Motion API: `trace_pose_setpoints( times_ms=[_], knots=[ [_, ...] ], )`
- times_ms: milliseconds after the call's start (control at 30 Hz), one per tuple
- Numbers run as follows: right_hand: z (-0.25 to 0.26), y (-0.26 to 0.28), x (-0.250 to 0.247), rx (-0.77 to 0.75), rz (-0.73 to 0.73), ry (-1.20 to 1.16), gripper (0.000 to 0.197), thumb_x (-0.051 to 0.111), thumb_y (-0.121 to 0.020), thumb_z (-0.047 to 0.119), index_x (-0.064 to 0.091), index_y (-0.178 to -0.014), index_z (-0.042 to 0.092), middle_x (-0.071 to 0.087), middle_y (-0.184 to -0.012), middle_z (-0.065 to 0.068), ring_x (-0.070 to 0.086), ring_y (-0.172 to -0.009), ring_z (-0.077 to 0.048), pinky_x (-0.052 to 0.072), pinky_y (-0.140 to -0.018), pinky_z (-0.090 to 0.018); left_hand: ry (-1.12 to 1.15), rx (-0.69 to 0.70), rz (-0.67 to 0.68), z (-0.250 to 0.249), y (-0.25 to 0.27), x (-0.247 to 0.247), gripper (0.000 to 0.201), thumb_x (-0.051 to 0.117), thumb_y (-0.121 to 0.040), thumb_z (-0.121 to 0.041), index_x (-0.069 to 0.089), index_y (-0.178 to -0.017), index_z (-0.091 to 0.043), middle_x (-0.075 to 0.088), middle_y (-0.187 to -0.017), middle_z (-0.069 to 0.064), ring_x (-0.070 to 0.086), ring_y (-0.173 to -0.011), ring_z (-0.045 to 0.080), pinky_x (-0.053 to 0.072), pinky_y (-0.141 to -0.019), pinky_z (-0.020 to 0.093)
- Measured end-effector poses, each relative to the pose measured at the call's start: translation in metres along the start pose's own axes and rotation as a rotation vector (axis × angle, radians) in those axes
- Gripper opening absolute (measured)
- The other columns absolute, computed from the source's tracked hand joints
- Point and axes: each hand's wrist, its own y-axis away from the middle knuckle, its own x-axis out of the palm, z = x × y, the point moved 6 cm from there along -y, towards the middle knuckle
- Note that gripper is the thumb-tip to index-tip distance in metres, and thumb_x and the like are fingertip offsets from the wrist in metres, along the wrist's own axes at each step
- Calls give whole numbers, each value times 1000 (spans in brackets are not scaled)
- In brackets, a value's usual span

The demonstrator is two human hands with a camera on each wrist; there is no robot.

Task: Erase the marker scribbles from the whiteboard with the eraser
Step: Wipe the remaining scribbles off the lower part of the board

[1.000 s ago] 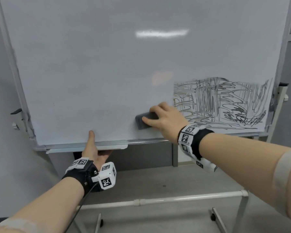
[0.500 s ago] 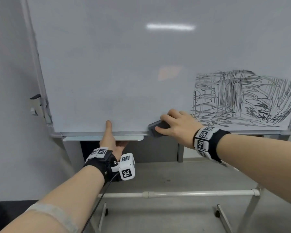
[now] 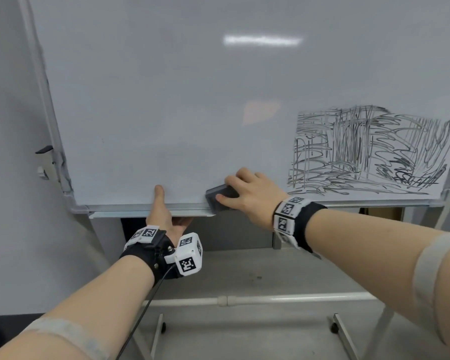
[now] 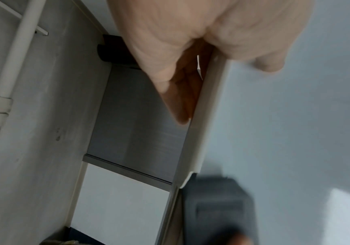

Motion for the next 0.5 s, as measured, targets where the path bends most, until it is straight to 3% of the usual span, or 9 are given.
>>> trace_pose_setpoints(
  times_ms=[67,200,333,500],
  knots=[
    [-23,29,3,21,10,16,55,50,-70,9,64,-121,24,59,-112,-16,54,-93,-36,43,-60,-38,20,-14,-9,-1,0,0,70,82,-71,-58,60,-121,-14,69,-114,14,70,-97,37,61,-77,53],
    [-66,75,1,120,-24,35,63,67,-66,-2,63,-122,25,57,-113,-13,48,-93,-32,44,-59,-37,35,6,-19,2,8,4,72,82,-69,-62,59,-122,-18,68,-116,11,69,-97,36,60,-82,54],
    [-99,82,-14,263,-117,10,60,66,-73,0,60,-127,25,56,-115,-13,47,-93,-33,49,-58,-39,45,21,-13,7,11,7,81,84,-60,-68,61,-123,-21,70,-115,9,71,-95,35,61,-78,52],
    [-163,70,-64,445,-270,-5,51,71,-77,5,65,-125,21,60,-117,-15,52,-100,-39,51,-61,-41,102,7,22,10,26,12,71,78,-67,-70,64,-117,-21,70,-113,11,71,-98,32,57,-89,50]
  ],
)
